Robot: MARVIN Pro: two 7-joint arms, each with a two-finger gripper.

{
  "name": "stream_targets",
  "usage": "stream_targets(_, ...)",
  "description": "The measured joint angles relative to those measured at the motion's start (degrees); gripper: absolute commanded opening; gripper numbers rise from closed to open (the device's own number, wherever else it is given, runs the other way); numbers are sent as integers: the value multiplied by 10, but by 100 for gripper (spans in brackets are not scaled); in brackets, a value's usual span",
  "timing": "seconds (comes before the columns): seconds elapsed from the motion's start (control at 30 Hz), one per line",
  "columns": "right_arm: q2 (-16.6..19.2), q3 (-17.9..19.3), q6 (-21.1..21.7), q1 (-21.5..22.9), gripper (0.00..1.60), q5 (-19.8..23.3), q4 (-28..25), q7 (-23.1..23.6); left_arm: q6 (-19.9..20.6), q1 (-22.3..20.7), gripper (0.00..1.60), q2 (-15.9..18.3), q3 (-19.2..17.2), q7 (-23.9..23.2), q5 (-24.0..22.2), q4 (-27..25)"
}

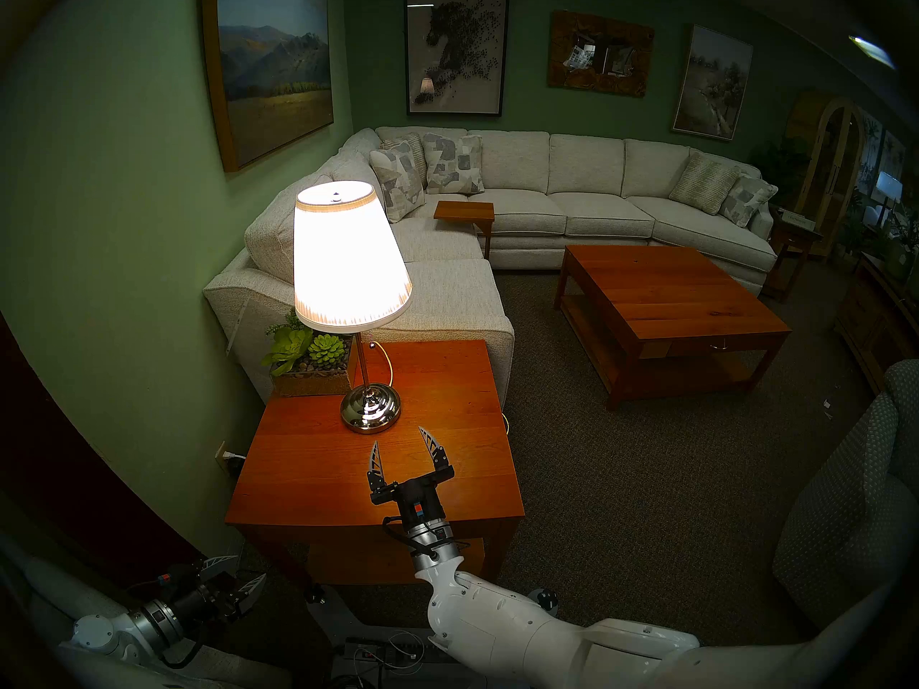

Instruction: Pull on string to turn off lamp

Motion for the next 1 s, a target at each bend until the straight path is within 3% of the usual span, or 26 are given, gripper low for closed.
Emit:
stream_targets(0.13, 0, -2, 0, 0, 160, 2, 0, -1, 0, 0, 160, 0, 0, 0, 0, 0)
stream_targets(0.43, -12, -43, 0, 16, 160, 11, 34, -2, 0, 0, 160, 0, 0, 0, 0, 1)
stream_targets(1.0, -61, 1, 13, 73, 160, 28, 107, 5, 0, 0, 160, 0, 1, 0, 0, 3)
